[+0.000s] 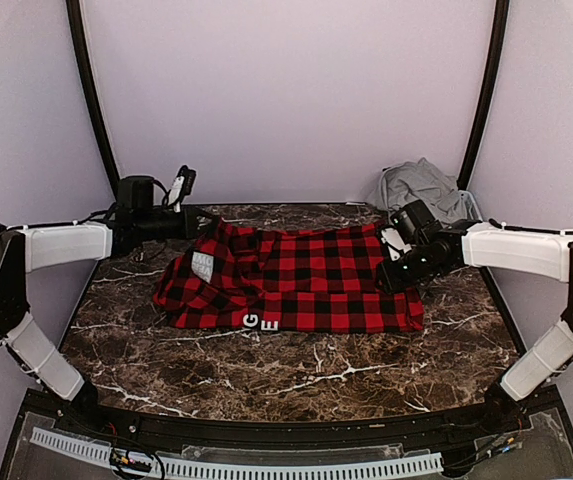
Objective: Fold and stack the long sleeve shirts
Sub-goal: Fold the flattened shirt at the center of the board, then place the sleeve of the 1/3-folded shirt.
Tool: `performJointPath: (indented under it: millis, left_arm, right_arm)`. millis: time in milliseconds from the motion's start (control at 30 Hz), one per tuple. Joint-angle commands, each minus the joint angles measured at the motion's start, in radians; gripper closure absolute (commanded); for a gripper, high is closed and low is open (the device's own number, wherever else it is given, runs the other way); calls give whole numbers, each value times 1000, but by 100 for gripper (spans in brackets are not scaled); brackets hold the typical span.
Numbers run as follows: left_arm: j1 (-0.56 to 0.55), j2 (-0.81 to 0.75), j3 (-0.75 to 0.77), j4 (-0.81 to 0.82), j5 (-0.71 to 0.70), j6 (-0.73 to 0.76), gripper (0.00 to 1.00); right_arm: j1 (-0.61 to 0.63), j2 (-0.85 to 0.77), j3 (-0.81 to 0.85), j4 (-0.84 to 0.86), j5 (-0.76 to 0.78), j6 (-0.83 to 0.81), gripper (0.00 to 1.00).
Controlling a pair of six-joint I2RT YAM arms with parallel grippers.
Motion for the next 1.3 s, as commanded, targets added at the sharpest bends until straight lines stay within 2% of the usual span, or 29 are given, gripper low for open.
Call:
performJointPath:
  millis: [0,133,267,400,533,733,833,933,1000,1133,1267]
  left_arm:
    - [-108,-107,-112,39,-72,102,99]
    - [-183,-164,-283,124,-113,121,98]
    - [-255,-187,-370,129,-158,151,97]
    - [-341,-144,-401,117,-178,171,96]
    - [-416,-75,-388,78,-222,195,90]
    - [-474,-48,-365,-18,-259,248,69]
    - [-475,-91,-390,-13,-246,234,59]
    - [-475,-149,-422,14,-235,203,41]
    - [-475,-194,-444,33,-235,182,34]
    - [-474,-286,-449,31,-265,137,29]
    - [-458,-331,-414,-16,-362,81,26]
  right_arm:
    - [8,-15,-15,41,-34,-1,53]
    - [8,-20,-37,64,-63,0,52]
    - [13,-17,-60,89,-106,14,52]
    - [23,-8,-75,116,-134,25,52]
    - [48,16,-63,123,-133,33,52]
    - [75,49,-47,125,-121,38,51]
    - [85,63,-40,125,-118,41,51]
    - [91,72,-35,126,-118,40,51]
    - [93,79,-31,126,-115,39,50]
    - [94,90,-28,127,-110,35,50]
    - [96,95,-31,134,-107,29,50]
